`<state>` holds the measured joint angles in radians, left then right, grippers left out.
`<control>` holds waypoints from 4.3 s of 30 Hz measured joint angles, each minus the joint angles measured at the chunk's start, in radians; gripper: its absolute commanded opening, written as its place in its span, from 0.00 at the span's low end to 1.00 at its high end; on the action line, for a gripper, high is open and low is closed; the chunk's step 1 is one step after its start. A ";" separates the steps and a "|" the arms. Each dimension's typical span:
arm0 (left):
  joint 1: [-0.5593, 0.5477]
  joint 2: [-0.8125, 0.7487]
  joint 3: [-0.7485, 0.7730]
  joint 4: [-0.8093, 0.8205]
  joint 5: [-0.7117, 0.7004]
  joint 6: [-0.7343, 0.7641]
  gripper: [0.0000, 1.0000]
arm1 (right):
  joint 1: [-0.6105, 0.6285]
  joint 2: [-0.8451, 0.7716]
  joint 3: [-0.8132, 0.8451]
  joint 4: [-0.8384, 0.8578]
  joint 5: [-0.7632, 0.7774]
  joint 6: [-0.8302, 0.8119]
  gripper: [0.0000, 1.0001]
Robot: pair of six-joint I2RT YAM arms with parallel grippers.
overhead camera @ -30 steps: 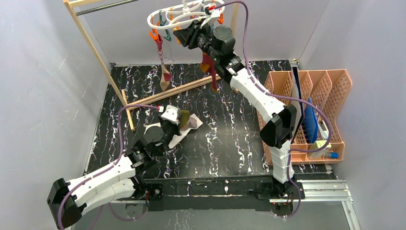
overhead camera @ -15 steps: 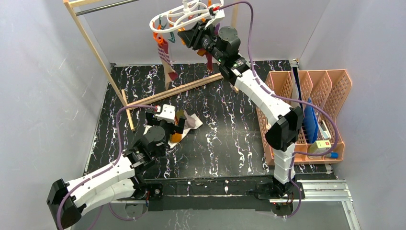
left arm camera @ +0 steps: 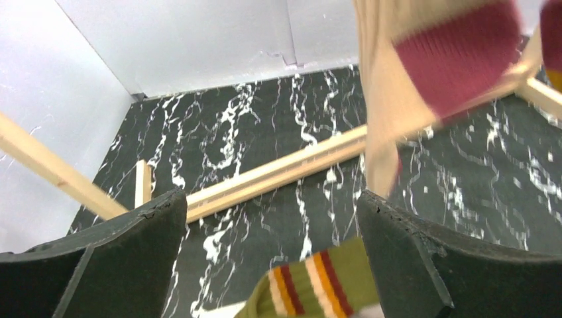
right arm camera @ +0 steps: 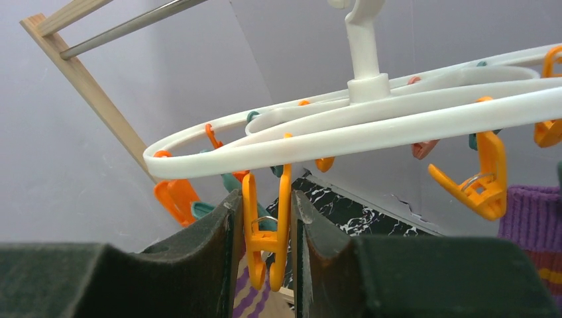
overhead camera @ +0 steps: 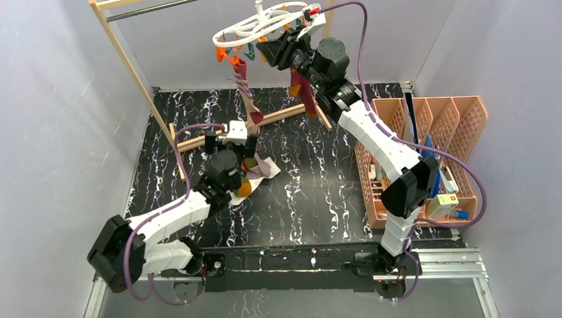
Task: Remove the socks clipped to the hanger
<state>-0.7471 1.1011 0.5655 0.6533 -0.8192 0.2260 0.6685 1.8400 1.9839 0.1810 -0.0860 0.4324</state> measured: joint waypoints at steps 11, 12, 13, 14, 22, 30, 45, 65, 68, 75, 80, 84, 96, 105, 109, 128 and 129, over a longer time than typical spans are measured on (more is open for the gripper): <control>0.174 0.328 0.299 0.109 0.346 -0.141 0.88 | -0.003 -0.024 -0.011 0.000 -0.003 -0.019 0.03; 0.182 0.352 0.319 0.111 0.379 -0.154 0.86 | -0.004 -0.026 -0.017 0.000 -0.004 -0.019 0.04; 0.189 0.370 0.331 0.115 0.403 -0.166 0.84 | -0.006 -0.027 -0.019 -0.001 -0.004 -0.019 0.03; 0.196 0.391 0.342 0.121 0.430 -0.182 0.84 | -0.006 -0.027 -0.021 -0.002 -0.005 -0.019 0.03; 0.230 0.507 0.358 0.148 0.570 -0.287 0.40 | -0.018 -0.028 -0.038 0.001 -0.013 -0.019 0.02; 0.248 0.523 0.359 0.163 0.662 -0.331 0.00 | -0.021 -0.034 -0.051 0.003 -0.022 -0.019 0.01; 0.257 0.052 0.039 0.045 0.758 -0.370 0.00 | -0.026 -0.107 -0.143 0.017 -0.026 -0.017 0.69; 0.190 -0.201 -0.114 -0.172 0.780 -0.454 0.00 | 0.067 -0.228 -0.264 0.021 -0.131 0.009 0.73; 0.170 -0.201 -0.114 -0.187 0.775 -0.451 0.00 | 0.096 -0.212 -0.260 0.031 -0.138 0.008 0.72; 0.151 -0.210 -0.114 -0.211 0.756 -0.434 0.00 | 0.121 -0.130 -0.224 0.030 -0.134 0.005 0.71; 0.149 -0.211 -0.114 -0.214 0.752 -0.428 0.00 | 0.121 -0.118 -0.224 0.024 -0.118 -0.012 0.71; 0.149 -0.211 -0.114 -0.216 0.752 -0.427 0.00 | 0.121 -0.118 -0.224 0.028 -0.097 -0.028 0.71; 0.147 -0.220 -0.114 -0.218 0.750 -0.420 0.00 | 0.121 -0.064 -0.177 0.036 -0.080 -0.042 0.69; 0.147 -0.222 -0.114 -0.222 0.750 -0.420 0.00 | 0.121 -0.049 -0.164 0.042 -0.066 -0.045 0.67; 0.147 -0.222 -0.114 -0.222 0.750 -0.418 0.00 | 0.121 -0.044 -0.154 0.059 -0.055 -0.047 0.67; 0.142 -0.222 -0.114 -0.236 0.750 -0.412 0.00 | 0.121 -0.046 -0.214 0.084 0.013 -0.071 0.68; 0.141 -0.222 -0.114 -0.236 0.750 -0.411 0.00 | 0.121 -0.046 -0.213 0.084 0.013 -0.071 0.68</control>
<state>-0.6060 0.8795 0.4515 0.4171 -0.0696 -0.1852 0.7895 1.7939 1.7706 0.2649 -0.0734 0.3618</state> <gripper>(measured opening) 0.023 0.676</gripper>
